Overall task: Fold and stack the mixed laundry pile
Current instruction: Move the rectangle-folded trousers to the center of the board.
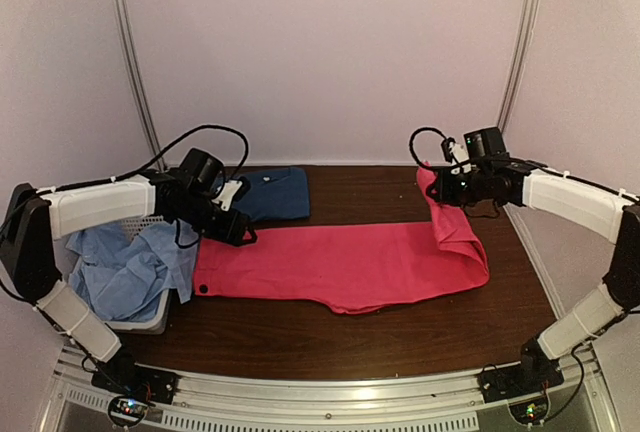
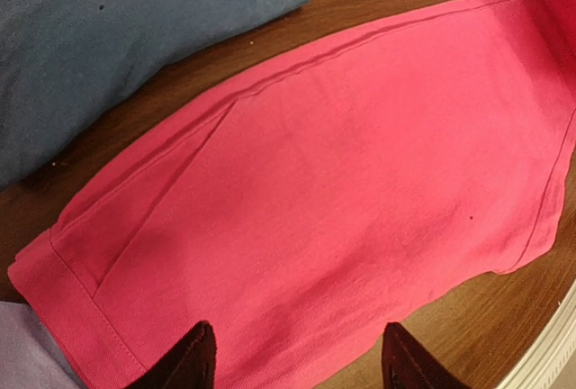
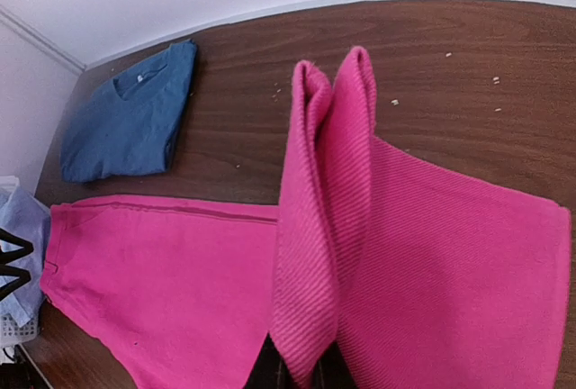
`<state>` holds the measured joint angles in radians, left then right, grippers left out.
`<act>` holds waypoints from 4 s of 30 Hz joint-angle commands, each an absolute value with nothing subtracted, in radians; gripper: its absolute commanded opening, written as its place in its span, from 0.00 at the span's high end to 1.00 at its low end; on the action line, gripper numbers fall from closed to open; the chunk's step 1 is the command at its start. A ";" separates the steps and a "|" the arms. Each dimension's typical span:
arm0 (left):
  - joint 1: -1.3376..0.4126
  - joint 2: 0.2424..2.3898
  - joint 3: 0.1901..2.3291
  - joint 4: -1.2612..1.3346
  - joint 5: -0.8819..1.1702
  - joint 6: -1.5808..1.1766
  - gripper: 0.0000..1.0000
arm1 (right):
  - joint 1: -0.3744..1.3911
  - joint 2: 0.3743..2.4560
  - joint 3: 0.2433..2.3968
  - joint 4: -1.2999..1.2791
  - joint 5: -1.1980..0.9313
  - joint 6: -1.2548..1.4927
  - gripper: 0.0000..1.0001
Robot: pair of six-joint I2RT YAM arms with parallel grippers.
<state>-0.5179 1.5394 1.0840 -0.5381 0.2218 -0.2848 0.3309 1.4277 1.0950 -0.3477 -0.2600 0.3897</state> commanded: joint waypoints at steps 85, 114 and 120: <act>-0.876 1.830 1.322 -0.253 0.174 0.183 0.42 | -0.109 1.066 0.937 -0.524 0.067 0.214 1.00; -0.861 2.773 2.557 -0.575 0.388 0.301 0.67 | -0.109 1.070 0.882 -0.471 -0.020 0.240 1.00; -0.859 2.761 2.482 -0.734 0.277 0.260 0.69 | -0.109 1.063 0.884 -0.474 -0.022 0.242 1.00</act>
